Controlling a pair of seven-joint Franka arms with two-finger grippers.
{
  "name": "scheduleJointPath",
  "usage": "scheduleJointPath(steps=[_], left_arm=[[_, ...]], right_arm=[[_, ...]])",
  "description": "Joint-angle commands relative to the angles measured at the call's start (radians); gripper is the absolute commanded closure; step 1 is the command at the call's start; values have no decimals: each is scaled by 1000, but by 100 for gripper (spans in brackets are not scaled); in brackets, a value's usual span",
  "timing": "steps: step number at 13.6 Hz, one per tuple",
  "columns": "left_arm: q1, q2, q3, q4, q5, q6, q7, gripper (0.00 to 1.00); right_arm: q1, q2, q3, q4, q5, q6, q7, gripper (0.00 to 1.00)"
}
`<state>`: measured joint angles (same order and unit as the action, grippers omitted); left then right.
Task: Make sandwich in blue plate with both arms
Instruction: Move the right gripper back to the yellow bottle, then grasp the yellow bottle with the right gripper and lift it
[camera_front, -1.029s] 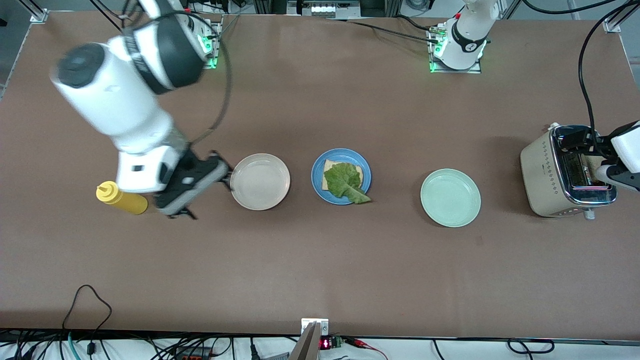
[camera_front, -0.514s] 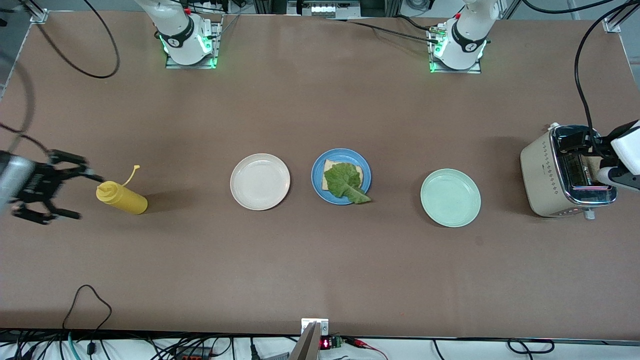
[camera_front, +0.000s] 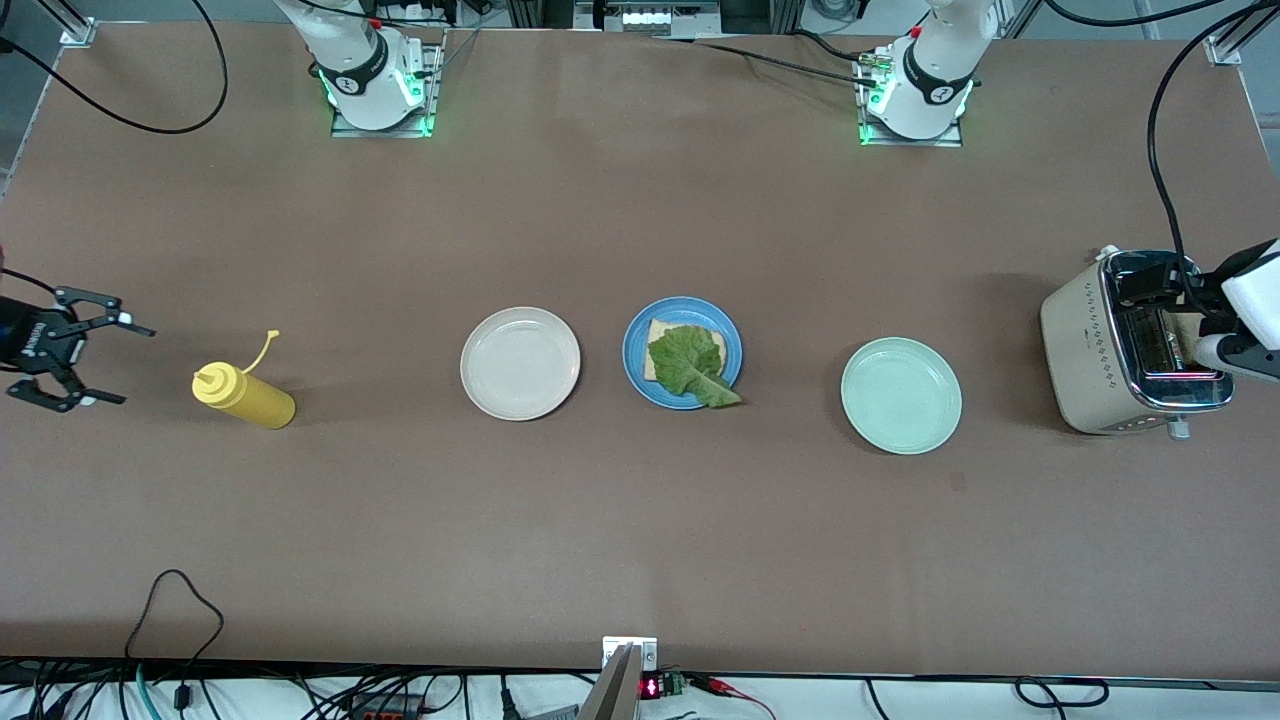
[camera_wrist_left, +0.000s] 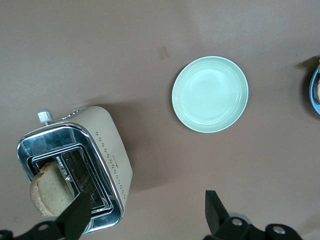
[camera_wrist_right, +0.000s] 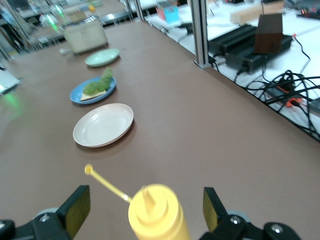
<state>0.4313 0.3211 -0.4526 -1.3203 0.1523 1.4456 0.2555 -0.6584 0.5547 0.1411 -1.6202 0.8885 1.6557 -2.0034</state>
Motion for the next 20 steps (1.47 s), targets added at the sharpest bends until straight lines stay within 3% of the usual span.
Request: scheduleJointPath(steps=[1,9,16,20], left_arm=[[4,-1,-6,21,-13,-24,-9,0],[4,1,-5,21,-13,-24,-9,0],[4,1,-5,21,-13,-24,-10,0],[4,-1,-5,21,-13,-22,-10,0]], right_arm=[[-53,123,26,22,69,-30,-170,0],[-55,421,32,201,132,-60,-380,0],[-35,511,51,221,178,-128,-431,0],[-26,537,106,221,191,-140,-428,0]])
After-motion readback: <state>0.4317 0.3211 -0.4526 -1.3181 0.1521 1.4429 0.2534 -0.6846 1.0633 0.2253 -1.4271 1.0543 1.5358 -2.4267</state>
